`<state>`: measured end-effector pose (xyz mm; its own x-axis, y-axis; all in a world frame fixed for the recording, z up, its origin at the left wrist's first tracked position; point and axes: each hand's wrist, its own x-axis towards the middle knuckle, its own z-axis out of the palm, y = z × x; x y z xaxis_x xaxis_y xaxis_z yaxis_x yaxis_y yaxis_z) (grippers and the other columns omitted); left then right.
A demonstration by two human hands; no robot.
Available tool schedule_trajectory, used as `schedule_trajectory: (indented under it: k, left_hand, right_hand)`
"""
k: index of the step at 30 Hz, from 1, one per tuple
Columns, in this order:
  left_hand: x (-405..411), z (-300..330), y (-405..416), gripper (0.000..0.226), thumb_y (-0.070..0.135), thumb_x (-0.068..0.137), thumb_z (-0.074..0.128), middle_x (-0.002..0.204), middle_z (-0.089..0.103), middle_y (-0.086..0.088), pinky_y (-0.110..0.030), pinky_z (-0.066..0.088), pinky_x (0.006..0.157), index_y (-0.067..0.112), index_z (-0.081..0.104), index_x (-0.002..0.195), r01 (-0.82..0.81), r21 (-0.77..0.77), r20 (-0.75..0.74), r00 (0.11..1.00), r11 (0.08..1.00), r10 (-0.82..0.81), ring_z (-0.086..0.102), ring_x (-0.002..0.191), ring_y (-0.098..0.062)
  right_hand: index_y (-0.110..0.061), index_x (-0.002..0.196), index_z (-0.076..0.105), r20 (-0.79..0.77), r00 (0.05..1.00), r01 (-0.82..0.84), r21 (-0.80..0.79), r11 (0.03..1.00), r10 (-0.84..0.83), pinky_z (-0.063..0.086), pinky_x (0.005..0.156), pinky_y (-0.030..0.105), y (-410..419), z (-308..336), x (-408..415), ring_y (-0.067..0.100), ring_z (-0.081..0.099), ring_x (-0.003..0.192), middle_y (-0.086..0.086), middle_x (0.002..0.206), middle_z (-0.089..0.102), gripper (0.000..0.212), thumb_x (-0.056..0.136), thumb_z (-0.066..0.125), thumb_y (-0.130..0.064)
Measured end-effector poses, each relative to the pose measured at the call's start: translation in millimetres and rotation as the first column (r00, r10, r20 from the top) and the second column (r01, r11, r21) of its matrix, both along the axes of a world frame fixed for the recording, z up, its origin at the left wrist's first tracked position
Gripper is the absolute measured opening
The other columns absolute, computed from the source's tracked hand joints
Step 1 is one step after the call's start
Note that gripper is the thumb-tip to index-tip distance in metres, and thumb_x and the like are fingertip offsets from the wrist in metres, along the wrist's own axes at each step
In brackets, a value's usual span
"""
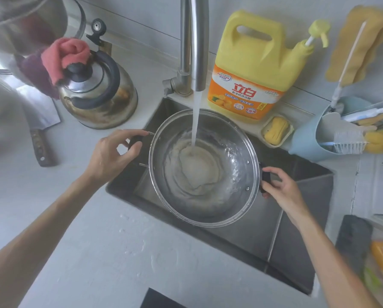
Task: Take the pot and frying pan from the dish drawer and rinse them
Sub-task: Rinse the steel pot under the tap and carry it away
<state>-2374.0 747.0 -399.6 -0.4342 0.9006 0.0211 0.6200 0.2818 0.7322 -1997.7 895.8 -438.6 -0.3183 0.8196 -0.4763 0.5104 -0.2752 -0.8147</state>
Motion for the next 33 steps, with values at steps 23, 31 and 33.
schedule_trajectory:
  k: [23, 31, 33]
  left_hand:
    - [7, -129, 30, 0.018, 0.026, 0.091, 0.056, 0.066, 0.06, 0.022, -0.028, 0.036, 0.071, 0.025, 0.055, 0.108, 0.173, -0.523, 0.011, 0.98, 0.835, -0.197, 0.056, 0.086, -0.013]
    - [9, -190, 43, 0.017, 0.021, 0.088, 0.06, 0.085, 0.064, 0.008, -0.022, 0.036, 0.06, 0.023, 0.056, 0.105, 0.185, -0.628, 0.015, 0.974, 0.756, -0.225, 0.056, 0.083, -0.014]
    - [11, -201, 43, 0.016, 0.022, 0.088, 0.059, 0.085, 0.061, 0.01, -0.025, 0.037, 0.062, 0.025, 0.056, 0.102, 0.17, -0.637, 0.006, 0.976, 0.752, -0.216, 0.056, 0.085, -0.014]
  right_hand:
    - [-0.036, 0.093, 0.056, 0.164, 0.986, 0.006, -0.01, 1.0, -0.004, 0.048, 0.07, 0.032, -9, -85, 9, 0.023, 0.059, 0.068, 0.012, 0.081, 0.068, 0.033, 0.086, 0.064, -0.005]
    - [-0.051, 0.084, 0.054, 0.258, 0.961, 0.11, -0.017, 0.994, -0.102, 0.044, 0.063, 0.017, -34, -167, 12, 0.023, 0.066, 0.074, 0.0, 0.076, 0.07, 0.044, 0.082, 0.068, -0.01]
    - [-0.049, 0.086, 0.054, 0.267, 0.956, 0.131, -0.007, 0.991, -0.125, 0.043, 0.063, 0.015, -37, -179, 15, 0.026, 0.066, 0.076, 0.002, 0.078, 0.071, 0.043, 0.081, 0.069, -0.01]
